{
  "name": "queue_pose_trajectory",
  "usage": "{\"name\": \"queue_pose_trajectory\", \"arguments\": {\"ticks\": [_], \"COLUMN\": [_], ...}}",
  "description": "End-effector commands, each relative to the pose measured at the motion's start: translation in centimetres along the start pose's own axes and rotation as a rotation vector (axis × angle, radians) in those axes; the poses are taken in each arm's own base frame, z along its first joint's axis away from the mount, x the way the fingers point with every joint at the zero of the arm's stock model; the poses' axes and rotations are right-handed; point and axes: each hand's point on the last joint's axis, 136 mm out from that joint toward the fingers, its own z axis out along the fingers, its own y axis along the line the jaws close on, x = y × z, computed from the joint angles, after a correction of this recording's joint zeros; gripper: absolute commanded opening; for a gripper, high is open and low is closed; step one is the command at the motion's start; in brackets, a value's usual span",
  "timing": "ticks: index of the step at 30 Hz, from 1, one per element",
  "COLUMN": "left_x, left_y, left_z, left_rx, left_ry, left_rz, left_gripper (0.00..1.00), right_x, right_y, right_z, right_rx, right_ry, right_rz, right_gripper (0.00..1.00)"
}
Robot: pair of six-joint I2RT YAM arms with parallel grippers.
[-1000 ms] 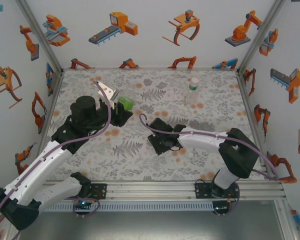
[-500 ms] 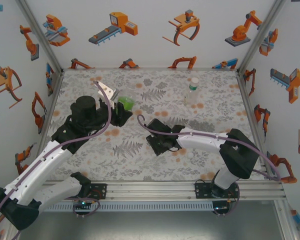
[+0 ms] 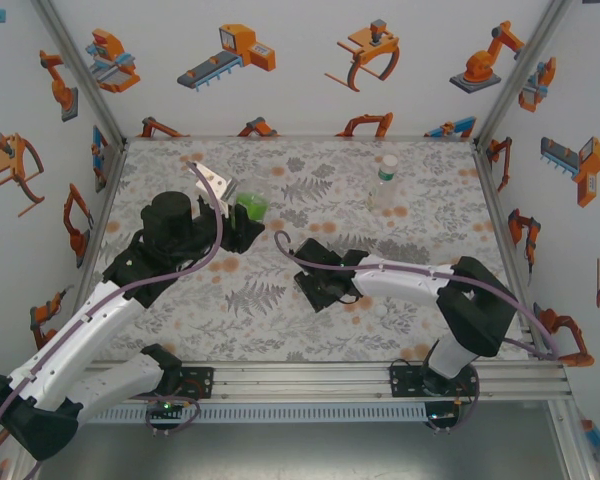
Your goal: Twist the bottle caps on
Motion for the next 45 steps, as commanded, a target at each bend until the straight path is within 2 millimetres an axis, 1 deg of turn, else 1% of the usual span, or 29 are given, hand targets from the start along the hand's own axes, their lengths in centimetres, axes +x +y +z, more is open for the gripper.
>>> {"name": "queue_pose_trajectory", "arguments": {"ticks": [1, 6, 15, 23, 27, 32, 35, 39, 41, 42, 45], "left_x": [-1.5, -1.4, -1.4, -1.4, -1.4, -1.4, -1.4, -1.7, -1.8, -1.9, -2.1], "left_y": [0.2, 0.2, 0.2, 0.3, 0.4, 0.5, 0.5, 0.5, 0.4, 0.4, 0.3], "left_z": [-0.5, -0.4, -0.4, -0.5, -0.6, -0.6, -0.6, -0.7, -0.7, -0.6, -0.7], "left_rx": [-0.012, -0.012, -0.015, -0.018, -0.023, -0.028, -0.029, -0.029, -0.024, -0.024, -0.020], "left_ry": [-0.034, -0.031, -0.029, -0.029, -0.028, -0.025, -0.027, -0.034, -0.037, -0.038, -0.041], "left_rz": [0.009, 0.008, 0.007, 0.005, 0.006, 0.006, 0.006, 0.005, 0.004, 0.004, 0.004], "left_gripper": [0.16, 0.16, 0.16, 0.16, 0.16, 0.16, 0.16, 0.17, 0.17, 0.17, 0.17], "right_x": [-0.3, -0.3, -0.1, 0.9, 1.0, -0.2, -1.8, -4.9, -5.8, -6.0, -5.4], "right_y": [0.3, 0.3, 0.2, 0.1, 0.0, -0.2, -0.4, -0.8, -1.5, -2.2, -4.1], "right_z": [0.0, 0.0, 0.4, 1.7, 1.7, 0.8, 0.2, -0.2, 0.1, 0.3, 1.5], "right_rx": [0.005, 0.006, 0.015, 0.016, 0.018, -0.007, -0.088, -0.278, -0.369, -0.401, -0.408], "right_ry": [0.001, 0.003, 0.013, 0.047, 0.045, 0.009, -0.035, -0.156, -0.205, -0.226, -0.231], "right_rz": [0.009, 0.011, 0.013, 0.033, 0.041, 0.080, 0.158, 0.332, 0.444, 0.499, 0.606], "right_gripper": [0.41, 0.40, 0.40, 0.40, 0.34, 0.25, 0.22, 0.21, 0.21, 0.21, 0.22]}}
